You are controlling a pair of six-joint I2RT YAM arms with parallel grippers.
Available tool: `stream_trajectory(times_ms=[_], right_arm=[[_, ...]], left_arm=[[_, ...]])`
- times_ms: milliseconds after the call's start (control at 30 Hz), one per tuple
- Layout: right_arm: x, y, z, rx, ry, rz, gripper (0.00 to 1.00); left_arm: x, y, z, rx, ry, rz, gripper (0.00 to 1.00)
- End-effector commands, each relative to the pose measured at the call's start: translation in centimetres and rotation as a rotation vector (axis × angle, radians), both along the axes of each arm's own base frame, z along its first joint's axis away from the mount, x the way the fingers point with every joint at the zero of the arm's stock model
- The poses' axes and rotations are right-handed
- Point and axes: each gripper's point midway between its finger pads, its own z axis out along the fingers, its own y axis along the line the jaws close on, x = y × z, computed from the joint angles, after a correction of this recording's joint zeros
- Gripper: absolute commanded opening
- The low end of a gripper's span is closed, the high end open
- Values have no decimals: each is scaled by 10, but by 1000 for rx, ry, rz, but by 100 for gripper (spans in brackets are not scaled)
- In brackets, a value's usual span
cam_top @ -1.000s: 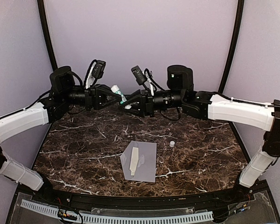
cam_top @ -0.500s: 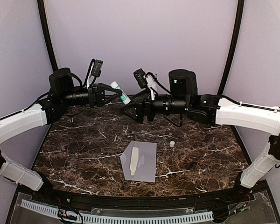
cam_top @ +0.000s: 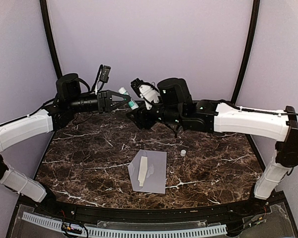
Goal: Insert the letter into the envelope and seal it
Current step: Unscrew the solid glue.
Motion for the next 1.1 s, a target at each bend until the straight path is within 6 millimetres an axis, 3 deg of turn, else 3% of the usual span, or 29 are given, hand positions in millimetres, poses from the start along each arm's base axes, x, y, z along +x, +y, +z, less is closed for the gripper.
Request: stream_trajectory(times_ms=[0, 67, 200, 333, 633, 867, 1067], right_arm=[[18, -7, 7, -34, -48, -112, 62], [17, -7, 9, -25, -55, -106, 59], [7, -1, 17, 1, -64, -40, 42], [0, 4, 23, 15, -80, 13, 43], [5, 3, 25, 1, -99, -12, 41], [-2, 7, 30, 28, -101, 38, 21], [-24, 14, 42, 124, -87, 160, 12]], left_arm=[[-4, 1, 11, -17, -19, -14, 0], [-3, 1, 10, -15, -16, -15, 0], [-2, 0, 8, -9, -7, -18, 0], [-1, -1, 7, -6, -2, -18, 0], [-2, -3, 7, -4, 4, -39, 0], [-4, -7, 2, 1, 25, -73, 0], [-5, -9, 0, 3, 28, -95, 0]])
